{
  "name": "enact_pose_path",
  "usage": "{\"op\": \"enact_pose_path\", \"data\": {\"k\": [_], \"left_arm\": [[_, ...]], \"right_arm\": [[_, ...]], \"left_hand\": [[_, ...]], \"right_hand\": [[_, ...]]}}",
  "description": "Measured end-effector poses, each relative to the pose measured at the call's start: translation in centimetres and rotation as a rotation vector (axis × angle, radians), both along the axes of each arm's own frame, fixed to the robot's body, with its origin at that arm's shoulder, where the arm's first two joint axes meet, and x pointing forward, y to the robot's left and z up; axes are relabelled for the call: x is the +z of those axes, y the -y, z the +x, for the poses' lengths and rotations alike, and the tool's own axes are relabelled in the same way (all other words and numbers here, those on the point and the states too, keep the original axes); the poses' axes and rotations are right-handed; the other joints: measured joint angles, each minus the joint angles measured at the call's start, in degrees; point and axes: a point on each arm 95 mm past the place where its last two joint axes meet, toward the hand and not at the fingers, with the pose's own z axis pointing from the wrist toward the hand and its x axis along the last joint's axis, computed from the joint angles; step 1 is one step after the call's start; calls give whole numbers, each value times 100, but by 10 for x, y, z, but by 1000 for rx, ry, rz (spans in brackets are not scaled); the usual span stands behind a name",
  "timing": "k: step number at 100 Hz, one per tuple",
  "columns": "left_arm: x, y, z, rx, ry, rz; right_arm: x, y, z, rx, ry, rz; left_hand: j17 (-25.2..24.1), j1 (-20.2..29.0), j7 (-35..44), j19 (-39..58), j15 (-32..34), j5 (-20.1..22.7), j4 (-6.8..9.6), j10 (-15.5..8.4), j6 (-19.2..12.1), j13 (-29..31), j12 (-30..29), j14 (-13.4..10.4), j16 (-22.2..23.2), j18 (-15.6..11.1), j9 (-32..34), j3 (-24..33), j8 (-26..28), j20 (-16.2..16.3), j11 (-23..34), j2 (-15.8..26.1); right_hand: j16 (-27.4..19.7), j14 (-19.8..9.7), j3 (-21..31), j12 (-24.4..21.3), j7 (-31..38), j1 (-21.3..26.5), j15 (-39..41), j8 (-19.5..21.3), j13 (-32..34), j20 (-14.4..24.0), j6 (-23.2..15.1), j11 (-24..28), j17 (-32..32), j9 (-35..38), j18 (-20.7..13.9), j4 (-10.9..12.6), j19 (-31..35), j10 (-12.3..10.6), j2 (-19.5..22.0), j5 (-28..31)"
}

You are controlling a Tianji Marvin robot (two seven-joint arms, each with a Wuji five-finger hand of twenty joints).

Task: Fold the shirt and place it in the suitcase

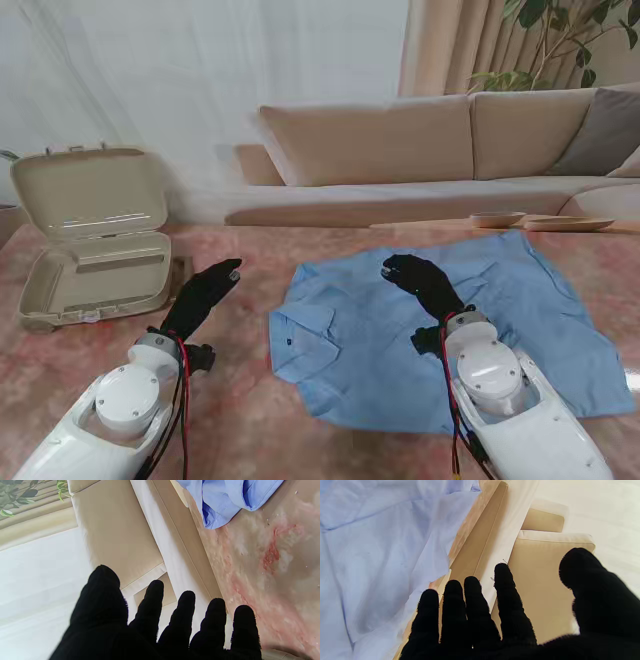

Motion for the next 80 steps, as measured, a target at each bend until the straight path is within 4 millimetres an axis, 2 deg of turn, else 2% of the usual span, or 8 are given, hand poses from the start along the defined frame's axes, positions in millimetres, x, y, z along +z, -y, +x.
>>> {"op": "enact_pose_path", "data": {"k": [80], "left_arm": [[0, -2, 0, -19, -7, -4]], "right_arm": [[-2, -2, 3, 5, -20, -8]], "left_hand": [[-1, 0, 0, 132, 0, 0, 0, 0, 0, 44, 0, 0, 0, 65, 0, 0, 3, 0, 0, 0]], "right_hand": [[0, 0, 0, 0, 0, 0, 0, 0, 0, 213, 0, -1, 60, 0, 0, 0, -72, 0, 1, 1]]}}
